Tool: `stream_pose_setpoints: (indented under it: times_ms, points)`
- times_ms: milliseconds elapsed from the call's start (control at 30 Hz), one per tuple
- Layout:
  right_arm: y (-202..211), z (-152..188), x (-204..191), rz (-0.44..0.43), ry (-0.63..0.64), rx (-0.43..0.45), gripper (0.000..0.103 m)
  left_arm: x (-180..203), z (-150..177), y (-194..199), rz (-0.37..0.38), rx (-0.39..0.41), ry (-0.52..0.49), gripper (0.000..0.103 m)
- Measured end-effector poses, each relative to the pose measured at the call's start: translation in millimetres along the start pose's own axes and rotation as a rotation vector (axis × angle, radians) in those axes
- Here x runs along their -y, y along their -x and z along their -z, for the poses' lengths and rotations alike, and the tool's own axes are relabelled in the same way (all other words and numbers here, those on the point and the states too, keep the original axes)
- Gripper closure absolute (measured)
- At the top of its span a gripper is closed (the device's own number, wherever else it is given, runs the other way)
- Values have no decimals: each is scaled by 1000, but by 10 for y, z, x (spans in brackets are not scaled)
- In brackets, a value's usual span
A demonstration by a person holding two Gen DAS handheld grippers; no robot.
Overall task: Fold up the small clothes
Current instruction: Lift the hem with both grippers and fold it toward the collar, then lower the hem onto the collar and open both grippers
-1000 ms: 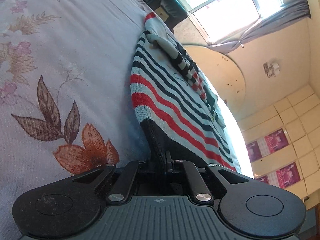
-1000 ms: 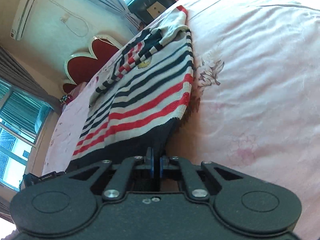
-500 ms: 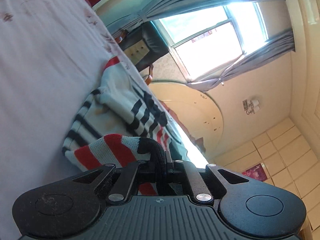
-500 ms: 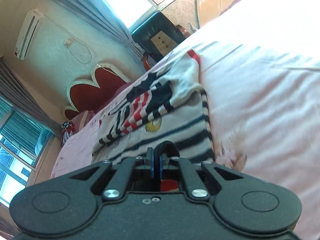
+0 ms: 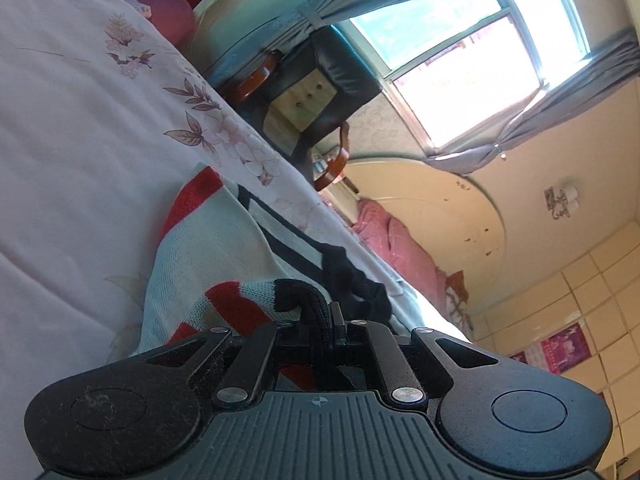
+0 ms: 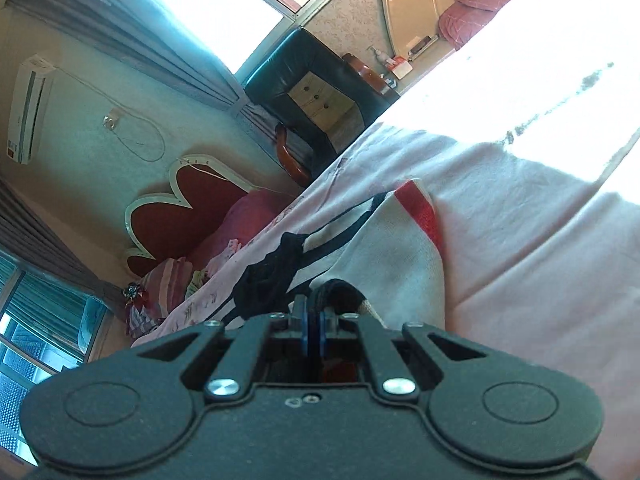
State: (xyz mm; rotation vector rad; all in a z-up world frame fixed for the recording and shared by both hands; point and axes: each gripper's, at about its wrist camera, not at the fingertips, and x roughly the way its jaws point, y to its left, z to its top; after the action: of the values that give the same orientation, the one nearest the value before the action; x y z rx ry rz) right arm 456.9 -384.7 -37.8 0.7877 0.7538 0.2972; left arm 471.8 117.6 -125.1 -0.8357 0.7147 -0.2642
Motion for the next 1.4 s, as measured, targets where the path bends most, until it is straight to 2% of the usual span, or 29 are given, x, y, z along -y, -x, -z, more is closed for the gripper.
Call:
stream_pose_setpoints:
  times_ms: [67, 167, 233, 267, 300, 333, 400, 467, 533, 633, 733, 867, 900, 933, 1000, 1067, 1200, 1267, 1333, 1400]
  points:
    - [-225, -105, 103, -1, -19, -25, 97, -67, -75, -201, -27, -17, 25, 98]
    - [-559, -234, 250, -5, -39, -56, 97, -172, -161, -438, -20, -10, 75, 98]
    - [-688, -301, 306, -16, -22, -38, 86, -223, -191, -539, -5, 14, 95, 94]
    - [-735, -326, 324, -15, -8, -16, 83, -239, -205, -594, -4, 22, 99, 83]
    - [-768, -347, 345, -19, -1, 7, 76, -253, -203, -627, 8, 40, 100, 53]
    - [-793, -368, 367, -20, 0, 29, 65, -249, -205, -648, 41, 66, 89, 40]
    - [-802, -396, 400, -35, -3, 60, 63, -175, -218, -667, 31, 84, 41, 39]
    - [-782, -414, 413, -50, 0, 72, 63, -92, -249, -672, 8, 82, -41, 39]
    - [-706, -426, 371, -59, 40, 75, 65, 48, -304, -692, -58, 59, -180, 39]
    - [-644, -430, 218, -32, 152, 64, 65, 219, -398, -781, -136, -24, -354, 39]
    - [-737, -415, 12, 43, 312, 3, 68, 375, -423, -924, -207, -98, -500, 39]
    - [-962, -306, -216, 160, 498, -81, 72, 527, -257, -1046, -290, -132, -674, 42]
    - [-1008, -261, -263, 188, 541, -91, 76, 549, -224, -1053, -305, -128, -703, 48]
    - [-1039, -217, -299, 210, 578, -93, 82, 553, -204, -1062, -321, -115, -730, 64]
    - [-1059, -147, -364, 224, 623, -89, 97, 519, -239, -1018, -298, -97, -697, 96]
    - [-1028, -84, -427, 243, 656, -59, 97, 513, -221, -921, -301, -40, -689, 97]
    - [-812, -17, -583, 235, 726, 78, 98, 571, -153, -629, -261, 160, -687, 97]
    - [-747, -32, -635, 237, 758, 136, 98, 576, -174, -577, -259, 220, -680, 97]
    - [-766, -75, -617, 263, 758, 163, 98, 523, -238, -682, -307, 181, -651, 97]
    - [-898, -125, -514, 307, 730, 120, 98, 413, -253, -858, -392, 109, -626, 97]
